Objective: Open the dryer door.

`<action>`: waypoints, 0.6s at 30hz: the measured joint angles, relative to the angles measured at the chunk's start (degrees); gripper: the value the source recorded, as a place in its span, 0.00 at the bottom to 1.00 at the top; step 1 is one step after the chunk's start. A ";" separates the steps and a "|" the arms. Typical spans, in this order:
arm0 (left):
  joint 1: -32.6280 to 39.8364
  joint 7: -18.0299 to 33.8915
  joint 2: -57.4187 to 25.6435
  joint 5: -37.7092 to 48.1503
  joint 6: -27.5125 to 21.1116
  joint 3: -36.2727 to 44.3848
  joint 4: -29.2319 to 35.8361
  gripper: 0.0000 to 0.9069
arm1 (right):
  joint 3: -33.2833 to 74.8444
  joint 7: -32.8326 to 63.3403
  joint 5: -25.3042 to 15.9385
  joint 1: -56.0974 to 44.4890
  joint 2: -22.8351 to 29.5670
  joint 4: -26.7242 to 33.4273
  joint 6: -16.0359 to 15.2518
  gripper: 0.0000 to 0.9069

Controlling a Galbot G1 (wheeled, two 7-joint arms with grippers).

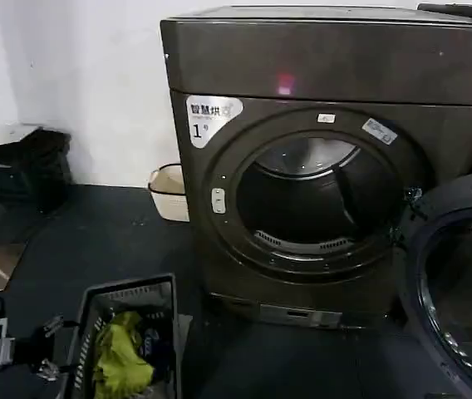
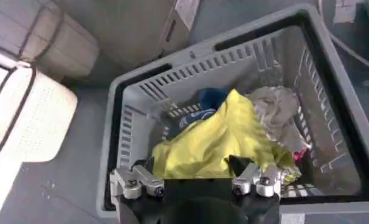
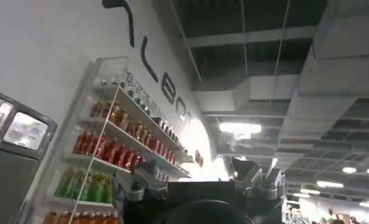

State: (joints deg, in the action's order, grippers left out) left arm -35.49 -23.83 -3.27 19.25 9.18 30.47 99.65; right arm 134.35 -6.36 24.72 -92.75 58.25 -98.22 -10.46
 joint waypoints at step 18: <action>-0.05 -4.36 -1.13 -0.28 0.81 -2.32 -0.08 1.00 | 0.21 -0.45 -0.53 -0.40 0.70 0.05 0.68 1.00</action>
State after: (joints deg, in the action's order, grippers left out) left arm -35.54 -28.19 -4.40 18.97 9.98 28.15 99.57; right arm 134.57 -6.81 24.19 -93.15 58.95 -98.17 -9.78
